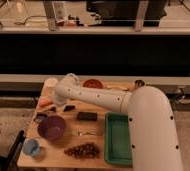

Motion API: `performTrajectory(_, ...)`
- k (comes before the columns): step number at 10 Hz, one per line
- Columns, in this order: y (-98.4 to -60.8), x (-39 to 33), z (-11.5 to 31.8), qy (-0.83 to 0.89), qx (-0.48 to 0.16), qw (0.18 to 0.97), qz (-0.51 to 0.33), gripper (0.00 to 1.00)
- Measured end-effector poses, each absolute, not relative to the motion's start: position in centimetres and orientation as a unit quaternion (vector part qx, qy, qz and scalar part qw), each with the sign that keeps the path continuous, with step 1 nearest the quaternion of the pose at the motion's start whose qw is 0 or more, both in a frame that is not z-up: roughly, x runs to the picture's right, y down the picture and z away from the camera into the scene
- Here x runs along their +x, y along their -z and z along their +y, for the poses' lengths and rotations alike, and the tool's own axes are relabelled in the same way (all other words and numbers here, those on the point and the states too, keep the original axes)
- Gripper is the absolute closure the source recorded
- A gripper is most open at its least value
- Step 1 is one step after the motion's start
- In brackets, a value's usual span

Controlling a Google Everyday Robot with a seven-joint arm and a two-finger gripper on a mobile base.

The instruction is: Wipe purple bowl with brush

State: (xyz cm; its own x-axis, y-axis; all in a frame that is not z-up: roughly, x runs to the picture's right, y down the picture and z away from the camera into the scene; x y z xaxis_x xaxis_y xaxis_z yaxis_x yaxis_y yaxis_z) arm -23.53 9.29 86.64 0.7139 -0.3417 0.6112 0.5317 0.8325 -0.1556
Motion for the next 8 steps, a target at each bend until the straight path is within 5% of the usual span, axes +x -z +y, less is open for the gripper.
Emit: performTrajectory(8, -86.5, -25.0, 8.2, 0.253, -0.150, 0.910, -0.292, 0.25)
